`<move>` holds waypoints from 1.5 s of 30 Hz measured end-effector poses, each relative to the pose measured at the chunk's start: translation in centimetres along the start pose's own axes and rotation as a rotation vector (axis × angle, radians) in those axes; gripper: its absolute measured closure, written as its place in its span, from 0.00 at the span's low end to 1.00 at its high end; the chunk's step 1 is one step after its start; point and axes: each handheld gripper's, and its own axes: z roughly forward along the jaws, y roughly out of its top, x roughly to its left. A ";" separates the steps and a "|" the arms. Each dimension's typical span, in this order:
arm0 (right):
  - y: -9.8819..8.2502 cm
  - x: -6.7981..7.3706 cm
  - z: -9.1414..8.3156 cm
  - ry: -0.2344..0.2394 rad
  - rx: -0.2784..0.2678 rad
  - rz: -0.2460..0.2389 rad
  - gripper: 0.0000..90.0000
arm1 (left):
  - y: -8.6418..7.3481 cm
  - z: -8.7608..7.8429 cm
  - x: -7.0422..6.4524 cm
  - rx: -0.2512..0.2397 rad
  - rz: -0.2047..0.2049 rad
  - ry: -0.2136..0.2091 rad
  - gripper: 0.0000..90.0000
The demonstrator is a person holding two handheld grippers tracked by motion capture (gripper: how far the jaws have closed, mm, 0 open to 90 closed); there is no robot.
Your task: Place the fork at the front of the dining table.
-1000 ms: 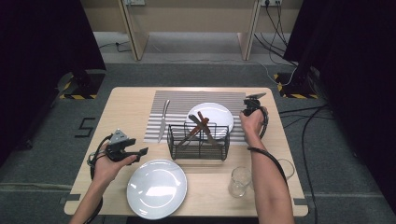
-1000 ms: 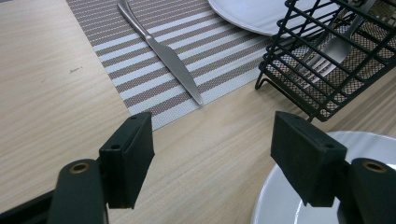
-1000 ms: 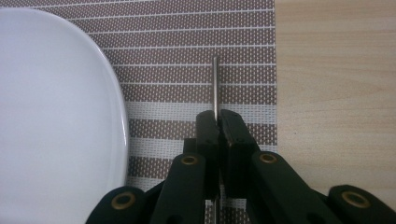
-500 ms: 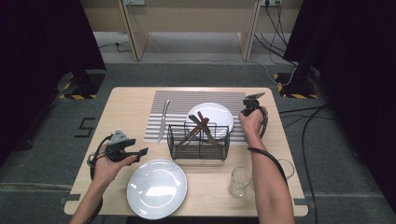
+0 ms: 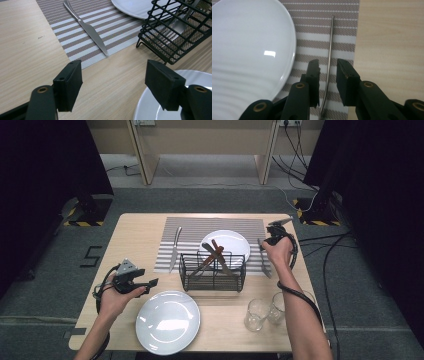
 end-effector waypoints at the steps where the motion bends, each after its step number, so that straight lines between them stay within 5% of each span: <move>1: -0.3 -0.2 -0.2 0.012 0.010 0.002 0.81 | 0.0 0.0 0.0 0.000 -0.002 0.001 0.33; 15: -3.0 -0.3 -0.5 0.077 0.123 -0.021 0.83 | 0.0 0.0 0.0 0.002 0.000 0.002 0.33; 34: -3.4 0.6 0.8 0.031 0.189 -0.037 0.91 | 0.0 0.0 0.0 0.001 0.000 0.001 0.33; 45: -3.4 0.8 0.6 -0.004 0.185 0.019 0.97 | 0.0 0.0 0.0 0.000 -0.001 0.000 0.33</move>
